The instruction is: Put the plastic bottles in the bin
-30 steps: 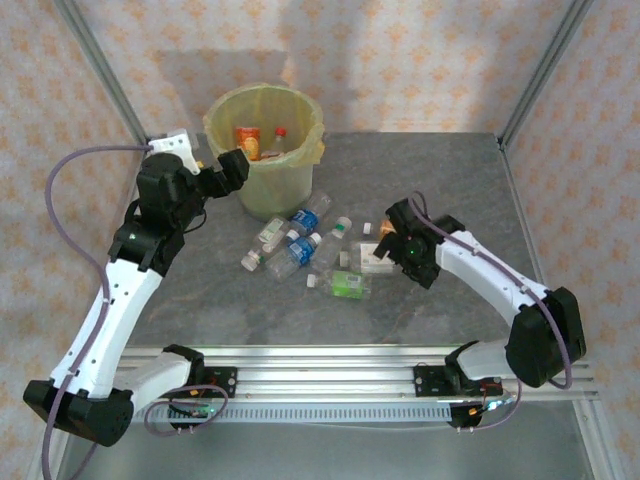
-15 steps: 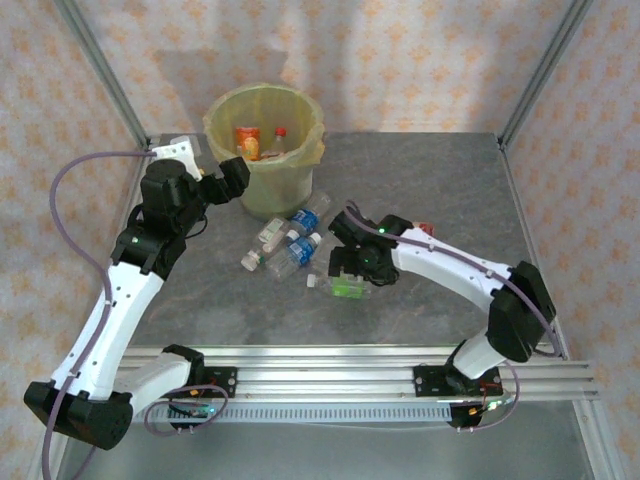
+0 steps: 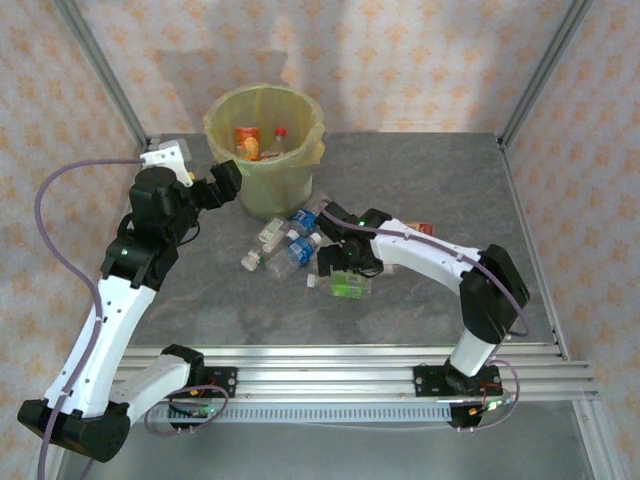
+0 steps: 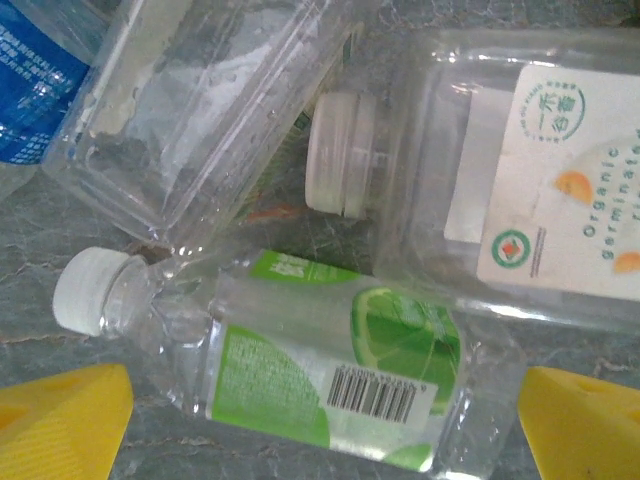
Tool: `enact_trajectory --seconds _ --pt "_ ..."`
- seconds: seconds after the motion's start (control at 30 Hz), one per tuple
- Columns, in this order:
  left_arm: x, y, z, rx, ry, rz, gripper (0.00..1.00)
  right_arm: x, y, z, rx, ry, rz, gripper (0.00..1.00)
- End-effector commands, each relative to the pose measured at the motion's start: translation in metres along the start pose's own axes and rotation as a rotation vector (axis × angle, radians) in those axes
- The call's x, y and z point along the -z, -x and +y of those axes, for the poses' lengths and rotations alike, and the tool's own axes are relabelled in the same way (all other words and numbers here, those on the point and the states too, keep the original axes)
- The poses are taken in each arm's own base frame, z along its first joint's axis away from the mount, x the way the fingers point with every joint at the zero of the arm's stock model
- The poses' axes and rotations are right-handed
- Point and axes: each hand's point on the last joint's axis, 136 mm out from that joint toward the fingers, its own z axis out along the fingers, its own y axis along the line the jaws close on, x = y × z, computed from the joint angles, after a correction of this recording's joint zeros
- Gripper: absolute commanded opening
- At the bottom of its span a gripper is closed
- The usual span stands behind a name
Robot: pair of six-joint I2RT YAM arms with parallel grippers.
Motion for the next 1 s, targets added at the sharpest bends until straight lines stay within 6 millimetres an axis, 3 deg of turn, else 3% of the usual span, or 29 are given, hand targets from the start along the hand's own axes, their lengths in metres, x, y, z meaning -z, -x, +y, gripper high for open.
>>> enact_trajectory --seconds 0.0,0.23,0.97 --pt "0.0 -0.001 0.006 -0.024 0.028 0.004 1.0 0.0 0.013 0.004 0.026 0.016 -0.031 0.99" --pt "0.001 0.0 0.006 -0.021 0.029 0.003 1.0 -0.01 0.011 0.006 0.007 0.062 -0.007 0.99" --pt "0.0 -0.001 0.006 -0.015 0.037 0.013 1.0 -0.027 -0.022 0.013 -0.067 0.154 0.124 0.99"
